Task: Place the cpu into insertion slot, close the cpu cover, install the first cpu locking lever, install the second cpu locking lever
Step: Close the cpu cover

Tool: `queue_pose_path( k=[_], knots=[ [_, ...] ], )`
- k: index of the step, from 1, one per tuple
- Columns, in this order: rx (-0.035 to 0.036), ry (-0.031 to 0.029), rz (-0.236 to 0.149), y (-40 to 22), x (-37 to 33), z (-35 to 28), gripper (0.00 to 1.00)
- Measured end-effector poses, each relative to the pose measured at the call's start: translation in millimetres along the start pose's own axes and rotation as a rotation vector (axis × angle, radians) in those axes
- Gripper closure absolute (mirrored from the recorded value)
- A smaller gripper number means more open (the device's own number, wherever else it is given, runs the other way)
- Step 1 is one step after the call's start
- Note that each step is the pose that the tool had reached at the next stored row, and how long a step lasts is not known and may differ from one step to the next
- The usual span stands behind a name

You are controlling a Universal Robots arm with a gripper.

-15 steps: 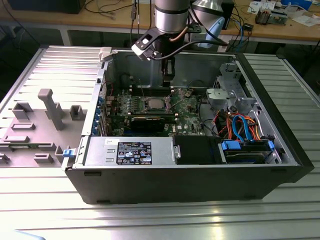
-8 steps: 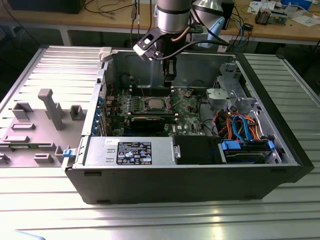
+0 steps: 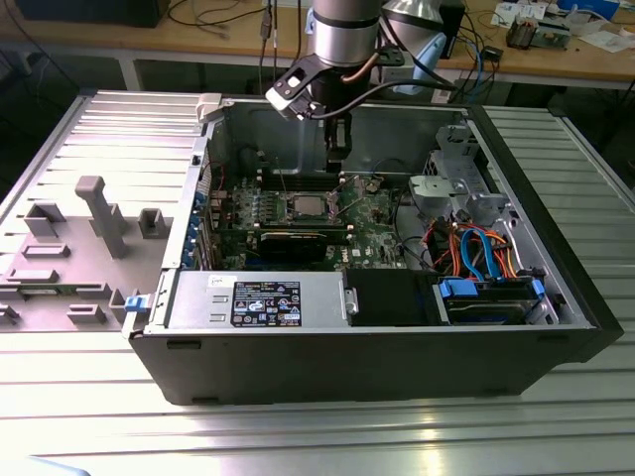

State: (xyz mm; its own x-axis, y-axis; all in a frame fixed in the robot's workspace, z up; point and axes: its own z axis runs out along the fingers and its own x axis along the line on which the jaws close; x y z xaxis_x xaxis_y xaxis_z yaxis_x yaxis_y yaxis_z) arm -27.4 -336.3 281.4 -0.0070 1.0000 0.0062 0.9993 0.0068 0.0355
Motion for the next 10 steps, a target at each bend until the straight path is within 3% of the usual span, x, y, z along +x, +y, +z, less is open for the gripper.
queue_pose_path(
  k=[10],
  knots=[
    [0.0000,0.0000,0.000,4.8,0.0,0.2,0.89]
  ],
)
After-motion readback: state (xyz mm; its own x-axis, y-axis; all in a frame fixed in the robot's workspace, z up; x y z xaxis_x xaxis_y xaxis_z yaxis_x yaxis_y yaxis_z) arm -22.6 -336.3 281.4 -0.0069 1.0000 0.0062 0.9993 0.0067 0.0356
